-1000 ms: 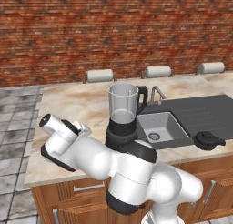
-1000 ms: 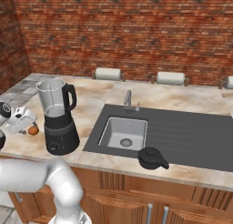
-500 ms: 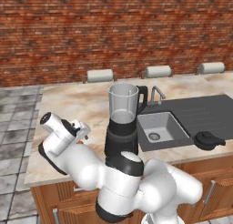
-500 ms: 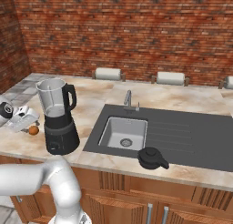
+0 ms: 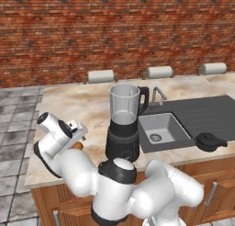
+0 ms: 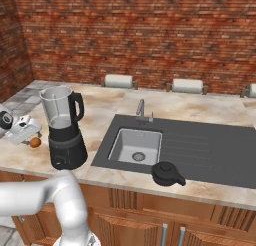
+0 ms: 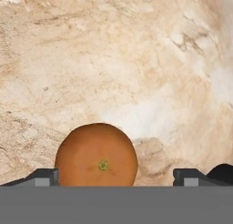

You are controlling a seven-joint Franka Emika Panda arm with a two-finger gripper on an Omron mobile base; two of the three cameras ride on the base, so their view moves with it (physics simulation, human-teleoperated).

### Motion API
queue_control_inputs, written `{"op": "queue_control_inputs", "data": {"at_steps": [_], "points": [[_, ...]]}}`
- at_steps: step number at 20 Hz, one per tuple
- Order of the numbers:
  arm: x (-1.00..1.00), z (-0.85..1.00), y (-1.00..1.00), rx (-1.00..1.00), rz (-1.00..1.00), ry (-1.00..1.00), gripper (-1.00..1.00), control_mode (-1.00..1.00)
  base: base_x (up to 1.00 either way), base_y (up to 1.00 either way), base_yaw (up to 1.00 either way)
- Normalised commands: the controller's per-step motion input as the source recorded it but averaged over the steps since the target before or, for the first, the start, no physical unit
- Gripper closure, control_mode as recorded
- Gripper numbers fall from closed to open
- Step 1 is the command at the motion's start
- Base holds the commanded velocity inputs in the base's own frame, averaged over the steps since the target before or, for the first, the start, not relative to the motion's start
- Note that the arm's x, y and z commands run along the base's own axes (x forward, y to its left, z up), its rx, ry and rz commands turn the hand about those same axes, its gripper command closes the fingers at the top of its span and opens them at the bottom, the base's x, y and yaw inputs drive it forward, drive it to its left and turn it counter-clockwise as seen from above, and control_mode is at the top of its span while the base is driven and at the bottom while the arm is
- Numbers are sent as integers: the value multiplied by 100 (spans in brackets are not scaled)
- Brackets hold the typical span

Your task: Open the blender lid, put the tangerine in the blender, close the lid, and start the blender.

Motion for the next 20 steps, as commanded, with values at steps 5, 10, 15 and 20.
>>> {"op": "queue_control_inputs", "data": {"at_steps": [5, 10, 15, 20], "points": [[2, -18, 0, 0, 0, 0, -100, -100, 0, 0, 0], [0, -27, -6, 0, 0, 0, -100, -100, 0, 0, 0], [0, -31, -4, 0, 0, 1, -100, -100, 0, 0, 0], [0, -30, -27, 0, 0, 0, 100, -100, 0, 0, 0]]}}
